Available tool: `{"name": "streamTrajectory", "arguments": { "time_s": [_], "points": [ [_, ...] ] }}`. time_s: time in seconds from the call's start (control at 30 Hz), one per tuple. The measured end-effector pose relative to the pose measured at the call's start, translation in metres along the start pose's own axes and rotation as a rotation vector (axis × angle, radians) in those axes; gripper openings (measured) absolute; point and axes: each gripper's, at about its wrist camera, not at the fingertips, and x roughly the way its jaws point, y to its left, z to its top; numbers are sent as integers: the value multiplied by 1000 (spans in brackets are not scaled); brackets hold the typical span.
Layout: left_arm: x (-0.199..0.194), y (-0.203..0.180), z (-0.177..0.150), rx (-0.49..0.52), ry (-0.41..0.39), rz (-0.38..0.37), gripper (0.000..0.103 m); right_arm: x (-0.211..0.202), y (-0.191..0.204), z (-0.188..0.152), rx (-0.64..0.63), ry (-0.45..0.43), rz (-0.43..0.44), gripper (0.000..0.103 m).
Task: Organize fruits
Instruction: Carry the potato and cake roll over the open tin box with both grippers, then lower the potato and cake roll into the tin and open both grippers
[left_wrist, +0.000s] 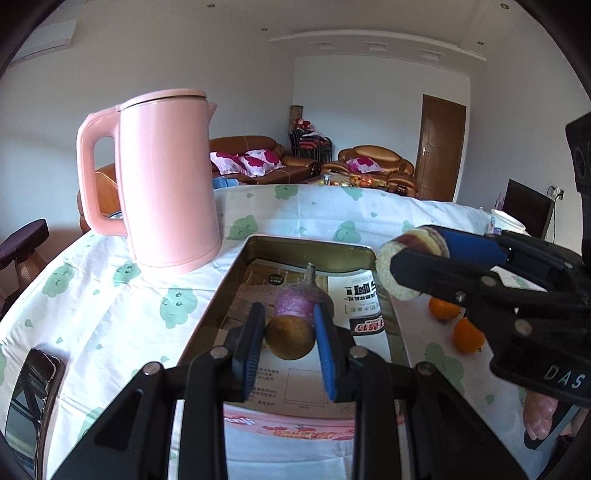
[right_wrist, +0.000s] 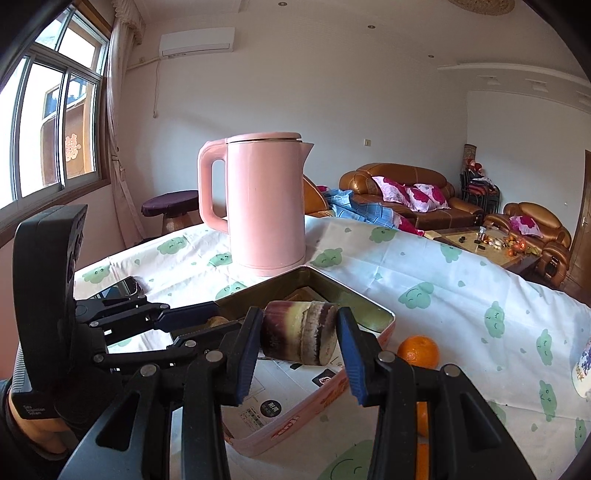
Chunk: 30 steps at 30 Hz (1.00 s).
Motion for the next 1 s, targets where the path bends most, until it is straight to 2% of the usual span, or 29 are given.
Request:
{"name": "streamTrajectory", "arguments": {
  "time_s": [0.37, 1.0],
  "points": [
    [6, 8, 0, -13, 36, 17, 29, 20, 3, -6, 5, 45, 14, 43],
    [22, 17, -1, -53, 119, -4, 29, 46, 3, -16, 1, 125, 38, 43]
  ]
}}
